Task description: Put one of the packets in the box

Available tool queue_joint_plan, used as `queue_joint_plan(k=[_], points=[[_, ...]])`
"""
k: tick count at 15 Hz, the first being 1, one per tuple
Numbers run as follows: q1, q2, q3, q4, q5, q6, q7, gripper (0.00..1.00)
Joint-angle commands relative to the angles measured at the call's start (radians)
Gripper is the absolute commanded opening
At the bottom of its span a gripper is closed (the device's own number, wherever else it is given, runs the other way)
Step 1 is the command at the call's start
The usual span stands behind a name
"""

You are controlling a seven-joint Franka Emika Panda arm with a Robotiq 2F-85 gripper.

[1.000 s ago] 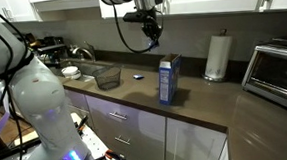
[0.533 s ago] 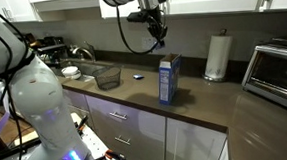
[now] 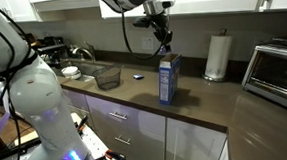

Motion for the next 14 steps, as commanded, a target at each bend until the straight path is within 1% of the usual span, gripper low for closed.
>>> queue_joint_plan(k=[1, 4, 6, 7, 8, 10, 14], points=[[-0.033, 0.046, 0.013, 0.024, -0.057, 0.035, 0.063, 0.10], [-0.041, 0.069, 0.009, 0.026, -0.078, 0.058, 0.079, 0.09], [-0.043, 0.085, 0.006, 0.031, -0.084, 0.064, 0.082, 0.13], [-0.043, 0.091, 0.005, 0.032, -0.086, 0.066, 0.082, 0.16], [-0.040, 0.093, 0.004, 0.031, -0.085, 0.066, 0.080, 0.40], [-0.034, 0.089, 0.006, 0.027, -0.087, 0.068, 0.072, 0.43], [-0.019, 0.059, 0.021, 0.009, -0.088, 0.050, 0.065, 0.67]])
